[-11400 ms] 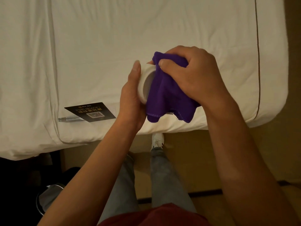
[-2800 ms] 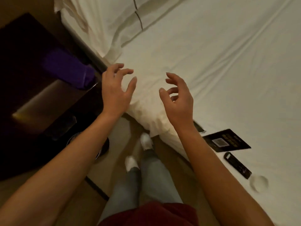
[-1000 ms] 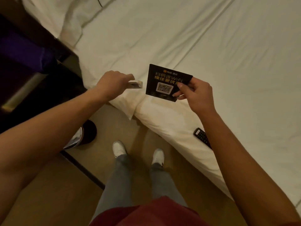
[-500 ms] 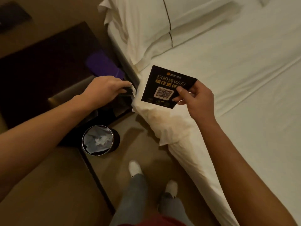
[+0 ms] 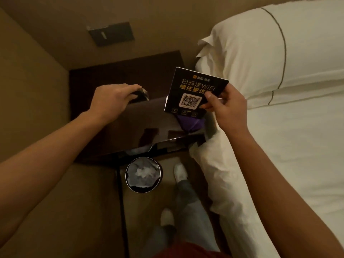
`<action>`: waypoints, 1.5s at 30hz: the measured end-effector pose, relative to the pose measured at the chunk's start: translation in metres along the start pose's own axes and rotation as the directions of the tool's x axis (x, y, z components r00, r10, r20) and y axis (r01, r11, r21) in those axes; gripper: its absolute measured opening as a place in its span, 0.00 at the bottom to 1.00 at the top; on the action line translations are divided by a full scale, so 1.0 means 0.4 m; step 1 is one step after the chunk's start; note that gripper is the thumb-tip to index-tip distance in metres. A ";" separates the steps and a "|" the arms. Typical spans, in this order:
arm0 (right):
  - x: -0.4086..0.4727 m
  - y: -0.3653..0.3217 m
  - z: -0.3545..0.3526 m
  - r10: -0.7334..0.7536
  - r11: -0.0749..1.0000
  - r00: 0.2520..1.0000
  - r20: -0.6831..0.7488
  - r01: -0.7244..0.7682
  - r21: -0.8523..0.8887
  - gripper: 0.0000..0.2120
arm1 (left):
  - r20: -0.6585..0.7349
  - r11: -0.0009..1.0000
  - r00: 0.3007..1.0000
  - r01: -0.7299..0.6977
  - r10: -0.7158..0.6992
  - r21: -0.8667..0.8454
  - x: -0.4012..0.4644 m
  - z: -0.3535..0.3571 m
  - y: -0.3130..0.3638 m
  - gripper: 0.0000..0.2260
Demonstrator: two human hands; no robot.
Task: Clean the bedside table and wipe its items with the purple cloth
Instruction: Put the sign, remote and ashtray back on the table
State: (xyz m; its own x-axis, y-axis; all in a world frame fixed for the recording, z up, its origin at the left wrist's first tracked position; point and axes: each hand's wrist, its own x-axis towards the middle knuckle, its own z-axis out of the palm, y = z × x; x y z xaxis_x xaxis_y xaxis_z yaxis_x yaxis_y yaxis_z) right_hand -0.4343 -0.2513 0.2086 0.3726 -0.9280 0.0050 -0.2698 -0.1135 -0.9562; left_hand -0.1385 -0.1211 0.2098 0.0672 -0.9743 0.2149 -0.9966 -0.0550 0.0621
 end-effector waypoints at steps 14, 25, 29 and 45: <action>0.429 -0.028 0.298 -0.016 0.999 0.959 0.281 0.006 0.037 0.10 | 0.009 0.944 0.944 0.330 -0.330 -0.019 0.068 0.060 -0.342 0.14; 0.575 -0.041 0.561 -0.014 0.996 0.933 0.359 0.046 -0.079 0.12 | 0.154 0.935 0.926 0.353 -0.346 -0.022 0.117 0.145 -0.589 0.15; 0.612 -0.034 0.639 0.003 0.988 0.937 0.348 0.050 -0.144 0.13 | 0.219 0.950 0.929 0.310 -0.297 -0.026 0.155 0.179 -0.679 0.15; 0.706 0.013 0.873 0.073 0.982 0.933 0.352 -0.005 -0.191 0.12 | 0.378 0.941 0.878 0.334 -0.293 -0.048 0.196 0.302 -0.900 0.17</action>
State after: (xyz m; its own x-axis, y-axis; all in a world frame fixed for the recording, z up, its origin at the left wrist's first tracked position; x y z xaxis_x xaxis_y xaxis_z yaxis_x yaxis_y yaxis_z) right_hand -0.0205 -0.3900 0.1029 0.6405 -0.7494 -0.1681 -0.4363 -0.1750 -0.8826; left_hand 0.2196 -0.2039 0.0866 0.3325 -0.9221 -0.1977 -0.9131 -0.3672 0.1769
